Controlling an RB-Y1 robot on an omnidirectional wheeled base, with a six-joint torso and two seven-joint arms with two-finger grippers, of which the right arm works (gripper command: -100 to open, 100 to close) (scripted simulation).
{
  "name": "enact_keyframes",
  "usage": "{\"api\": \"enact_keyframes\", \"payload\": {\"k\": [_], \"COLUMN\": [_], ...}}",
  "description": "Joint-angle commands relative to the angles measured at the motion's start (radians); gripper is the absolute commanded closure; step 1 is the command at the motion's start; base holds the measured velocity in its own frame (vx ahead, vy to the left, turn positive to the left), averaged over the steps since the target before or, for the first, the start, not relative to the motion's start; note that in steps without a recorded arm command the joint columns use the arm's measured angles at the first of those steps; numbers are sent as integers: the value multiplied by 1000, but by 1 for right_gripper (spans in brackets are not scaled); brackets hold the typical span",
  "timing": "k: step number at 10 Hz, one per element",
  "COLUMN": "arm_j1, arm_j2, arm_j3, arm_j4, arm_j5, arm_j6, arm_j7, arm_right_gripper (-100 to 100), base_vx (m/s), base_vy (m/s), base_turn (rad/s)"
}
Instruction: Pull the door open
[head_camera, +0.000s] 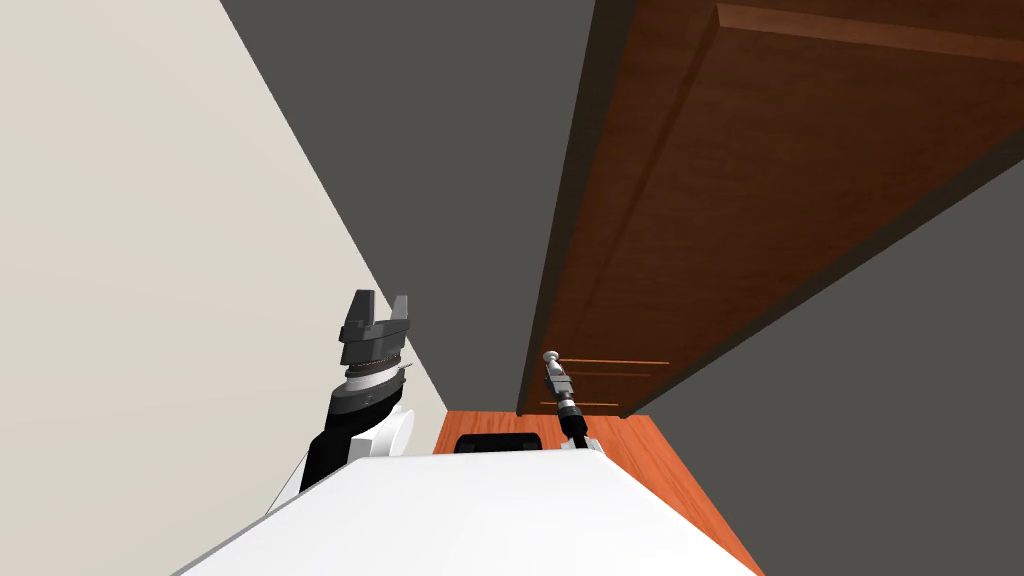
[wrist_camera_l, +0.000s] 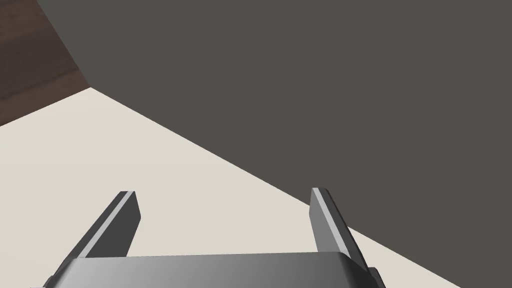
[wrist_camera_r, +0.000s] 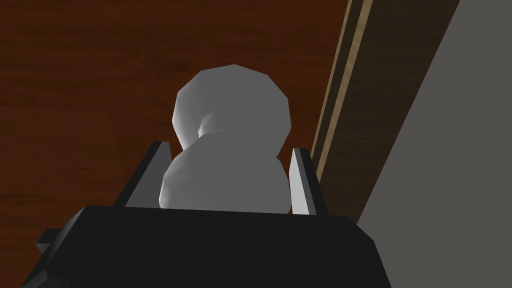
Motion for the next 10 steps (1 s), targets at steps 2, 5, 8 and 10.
{"api": "enact_keyframes", "payload": {"k": [2, 5, 8, 10], "arm_j1": [1, 2, 0, -2], "arm_j2": [-4, -7, -15, -23], "arm_j3": [-5, 2, 4, 6], "arm_j4": [-2, 6, 11, 15], "arm_j5": [-2, -9, -24, -38], "arm_j6": [0, 2, 2, 1], "arm_j7": [0, -38, -89, -139], "arm_right_gripper": [100, 100, 100, 100], "base_vx": [-21, -18, -60, -71], "base_vy": [1, -3, -3, -9], "base_turn": [-8, 19, 28, 38]}}
